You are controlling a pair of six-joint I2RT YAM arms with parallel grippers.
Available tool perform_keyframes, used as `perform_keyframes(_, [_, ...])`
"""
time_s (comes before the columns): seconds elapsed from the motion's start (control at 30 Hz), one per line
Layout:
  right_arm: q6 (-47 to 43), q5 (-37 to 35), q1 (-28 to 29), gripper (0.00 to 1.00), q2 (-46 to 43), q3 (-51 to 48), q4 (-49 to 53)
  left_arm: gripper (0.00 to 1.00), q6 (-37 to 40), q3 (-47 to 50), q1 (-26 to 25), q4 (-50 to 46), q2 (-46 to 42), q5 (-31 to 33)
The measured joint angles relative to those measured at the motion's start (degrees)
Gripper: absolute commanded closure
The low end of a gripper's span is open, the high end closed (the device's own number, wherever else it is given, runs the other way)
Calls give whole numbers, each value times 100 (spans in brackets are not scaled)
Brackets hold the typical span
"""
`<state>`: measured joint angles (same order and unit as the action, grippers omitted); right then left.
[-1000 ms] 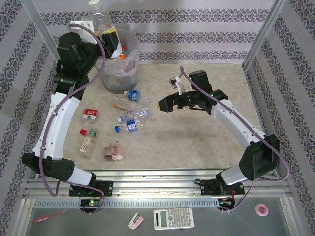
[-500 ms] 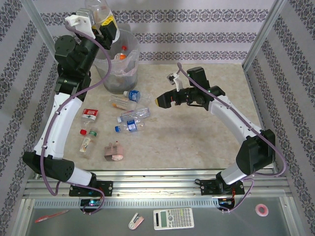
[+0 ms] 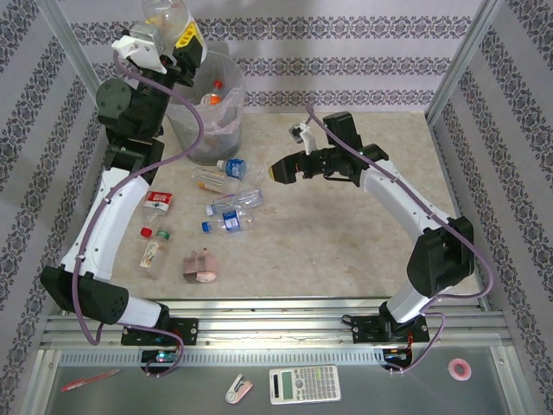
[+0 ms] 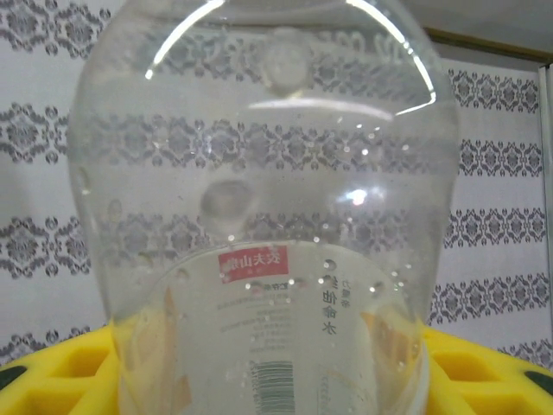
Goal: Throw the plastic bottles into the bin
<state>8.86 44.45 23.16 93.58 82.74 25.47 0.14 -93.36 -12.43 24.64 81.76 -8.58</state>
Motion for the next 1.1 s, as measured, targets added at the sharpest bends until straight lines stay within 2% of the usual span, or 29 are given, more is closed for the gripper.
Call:
perform_keyframes(0.4, [2,70,-2,2,551,573,4,70,455,9,-70,605,-26,44])
perform_keyframes(0.6, [2,155,-2,2,708,804,52,70,251,-166,52,564,260,153])
perform_keyframes(0.7, [4,195,-7,2,730,850,72,57,-57,-271,302,382,588,153])
perform_keyframes(0.77, [4,225,-15,2,732,850,107,34,-293,-345,485,74,907,160])
perform_keyframes(0.83, [7,260,-20,2,732,850,133,3,-485,-354,614,-210,1228,205])
perform_keyframes(0.87, [7,275,-39,2,732,852,157,0,-599,-354,675,-400,1440,280])
perform_keyframes(1.1, [-7,376,-109,2,680,800,356,0,-1373,-767,879,-2103,2302,326])
